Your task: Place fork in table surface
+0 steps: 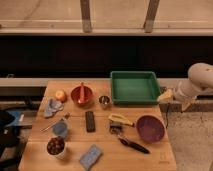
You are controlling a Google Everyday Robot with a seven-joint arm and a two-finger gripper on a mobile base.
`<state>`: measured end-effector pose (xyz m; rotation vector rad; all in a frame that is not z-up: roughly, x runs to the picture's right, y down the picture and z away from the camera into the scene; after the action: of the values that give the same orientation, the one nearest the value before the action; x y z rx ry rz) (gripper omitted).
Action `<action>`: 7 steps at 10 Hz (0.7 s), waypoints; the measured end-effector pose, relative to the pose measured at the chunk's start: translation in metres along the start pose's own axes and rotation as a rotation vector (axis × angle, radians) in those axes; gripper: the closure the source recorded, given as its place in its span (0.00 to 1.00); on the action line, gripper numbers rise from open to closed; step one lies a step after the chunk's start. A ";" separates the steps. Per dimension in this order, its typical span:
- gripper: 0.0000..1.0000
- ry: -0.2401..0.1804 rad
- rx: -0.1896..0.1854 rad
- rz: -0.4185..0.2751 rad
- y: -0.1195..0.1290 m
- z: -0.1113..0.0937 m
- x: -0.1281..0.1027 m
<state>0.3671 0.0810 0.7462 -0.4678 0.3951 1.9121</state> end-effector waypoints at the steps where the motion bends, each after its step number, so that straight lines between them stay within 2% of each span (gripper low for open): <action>1: 0.20 -0.004 0.007 -0.018 0.001 -0.001 -0.004; 3: 0.20 -0.004 0.012 -0.061 0.021 0.004 -0.018; 7: 0.20 0.017 0.020 -0.188 0.095 0.020 -0.036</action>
<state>0.2892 0.0267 0.7868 -0.4904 0.3682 1.7219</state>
